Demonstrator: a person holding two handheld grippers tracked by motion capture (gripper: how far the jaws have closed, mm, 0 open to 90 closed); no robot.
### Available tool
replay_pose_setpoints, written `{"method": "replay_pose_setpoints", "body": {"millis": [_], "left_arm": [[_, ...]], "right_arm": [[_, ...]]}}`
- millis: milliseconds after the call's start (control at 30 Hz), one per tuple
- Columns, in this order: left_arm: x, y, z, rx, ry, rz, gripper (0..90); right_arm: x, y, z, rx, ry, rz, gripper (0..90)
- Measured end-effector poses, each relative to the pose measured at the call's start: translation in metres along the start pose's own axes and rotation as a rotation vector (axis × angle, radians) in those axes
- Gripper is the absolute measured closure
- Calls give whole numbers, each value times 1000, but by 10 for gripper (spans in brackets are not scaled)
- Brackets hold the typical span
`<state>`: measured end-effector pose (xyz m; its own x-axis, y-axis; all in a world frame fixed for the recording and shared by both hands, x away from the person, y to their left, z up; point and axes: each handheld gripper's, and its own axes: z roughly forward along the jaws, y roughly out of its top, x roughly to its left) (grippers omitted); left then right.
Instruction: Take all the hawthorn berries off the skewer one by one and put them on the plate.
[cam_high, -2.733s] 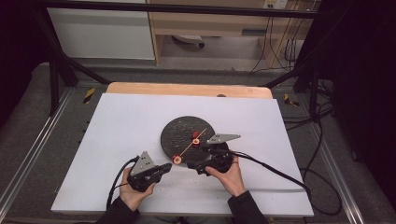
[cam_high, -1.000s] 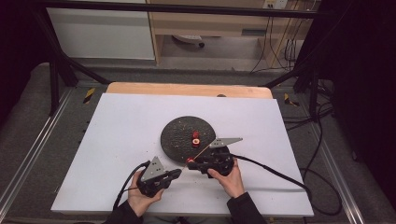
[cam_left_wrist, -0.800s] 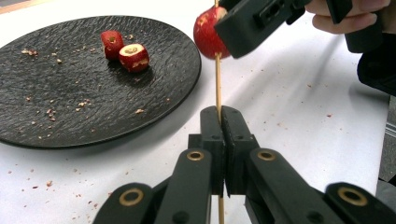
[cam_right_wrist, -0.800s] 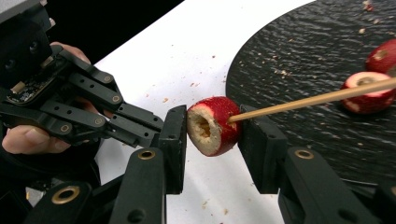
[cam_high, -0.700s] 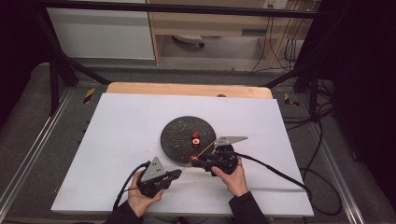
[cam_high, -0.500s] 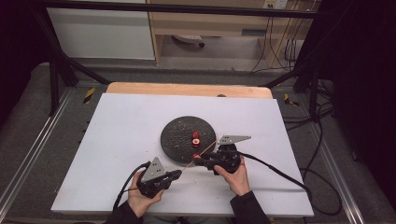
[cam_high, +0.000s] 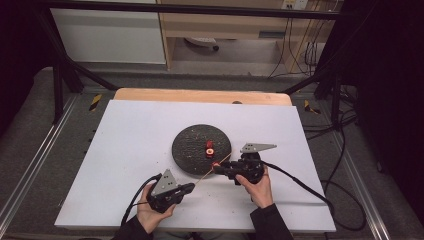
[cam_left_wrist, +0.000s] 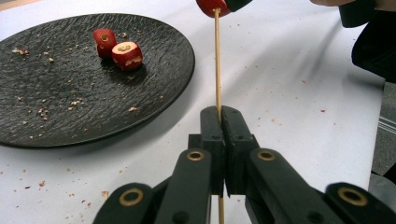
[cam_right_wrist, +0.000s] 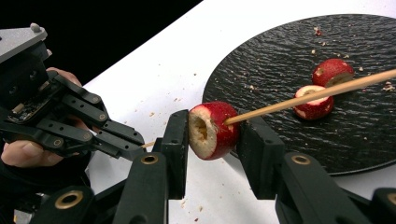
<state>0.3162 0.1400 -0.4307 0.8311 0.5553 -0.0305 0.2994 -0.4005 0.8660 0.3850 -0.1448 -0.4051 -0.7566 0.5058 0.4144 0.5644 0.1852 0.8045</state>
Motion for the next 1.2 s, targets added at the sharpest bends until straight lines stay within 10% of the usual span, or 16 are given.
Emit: {"method": "replay_pose_setpoints", "body": {"millis": [1200], "left_arm": [[0,1,-6,-37,-17,28,882]], "right_arm": [[-6,5,-20,-63,36,57,698]]}}
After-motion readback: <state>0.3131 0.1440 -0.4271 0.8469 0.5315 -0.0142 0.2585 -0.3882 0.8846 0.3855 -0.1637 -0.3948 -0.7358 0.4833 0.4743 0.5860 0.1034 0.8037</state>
